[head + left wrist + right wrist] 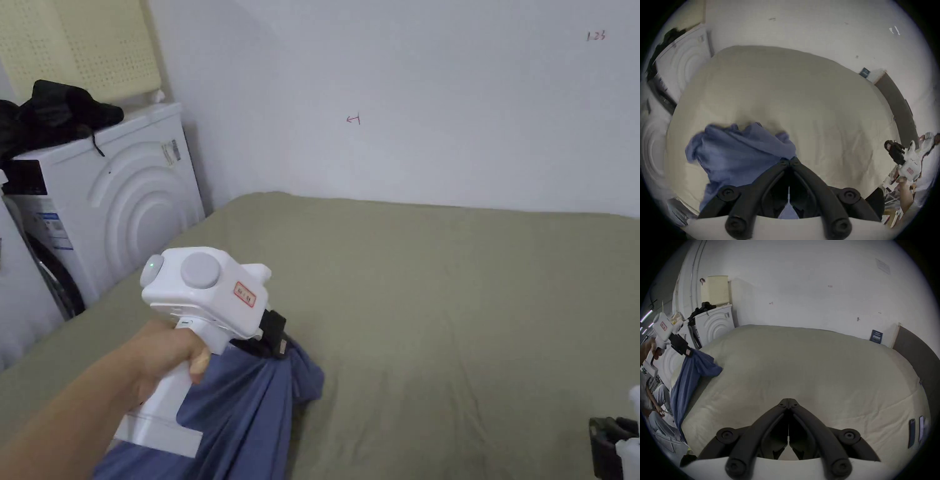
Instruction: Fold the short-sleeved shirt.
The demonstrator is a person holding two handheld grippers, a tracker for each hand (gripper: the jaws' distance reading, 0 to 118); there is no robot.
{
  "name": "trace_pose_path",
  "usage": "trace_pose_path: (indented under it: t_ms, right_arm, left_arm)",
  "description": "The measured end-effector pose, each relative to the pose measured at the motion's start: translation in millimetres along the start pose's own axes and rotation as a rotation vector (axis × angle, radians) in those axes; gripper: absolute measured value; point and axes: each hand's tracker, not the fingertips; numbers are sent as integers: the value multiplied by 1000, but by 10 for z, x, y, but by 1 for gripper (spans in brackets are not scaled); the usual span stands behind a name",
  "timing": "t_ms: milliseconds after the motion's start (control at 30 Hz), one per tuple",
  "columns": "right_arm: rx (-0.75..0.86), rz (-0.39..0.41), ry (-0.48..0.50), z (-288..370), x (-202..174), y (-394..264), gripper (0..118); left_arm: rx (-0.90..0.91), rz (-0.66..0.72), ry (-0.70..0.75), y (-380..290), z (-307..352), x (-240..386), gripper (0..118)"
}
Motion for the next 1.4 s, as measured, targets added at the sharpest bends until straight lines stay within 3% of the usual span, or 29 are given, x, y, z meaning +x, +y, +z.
trace_pose_path:
  t_ms: [233,433,667,900,933,967,1000,1033,1067,1100,1133,1200,1333,1400]
  right_arm:
    - [-29,-83,-176,302,785,-33,0]
    - [-37,-144,-305,682,1447,-145,0]
    - [-39,-202,-439,1191,2058,-328,0]
    - [-53,-261,-509,1420,2356,-519,0]
    - [-56,-264,-511,1414,2366,-540,0]
    - [-61,-269,-511,1407,2355,-559,0]
    - [-66,-274,-506,1392,2350,-572,0]
    - [-70,-277,-499,1371,2337,-582,0]
    - [-75,-273,-492,1346,2313,-585,0]
    - [-80,-269,-486,1323,2291,-581,0]
    - [-82,-262,-476,1293,2265,-558,0]
    - [-82,-250,-458,1239,2216,-494,0]
    - [-61,-238,-406,1170,2056,-307,0]
    - [-50,-229,-382,1158,1975,-224,0]
  left_arm:
    - [-5,-189,-105,588,-348,1281,0]
    - [16,-351,-305,835,-562,2623,0]
    - [-36,-502,-545,761,-869,3936,0]
    - [-178,-541,-596,243,-1627,4534,0]
    - [-209,-517,-582,120,-1738,4582,6]
    - [-226,-489,-582,56,-1856,4563,23]
    - [-234,-471,-580,7,-1947,4541,23]
    - [-226,-441,-560,10,-2002,4477,34]
    - [-234,-429,-513,-73,-2019,4453,74]
    - [-246,-422,-463,-62,-2017,4403,107]
    - [-226,-405,-457,-12,-1921,4302,118]
    - [-215,-394,-485,61,-1677,4104,112]
    - [-12,-400,-420,211,-850,3507,95]
    - [77,-390,-377,181,-472,3141,59]
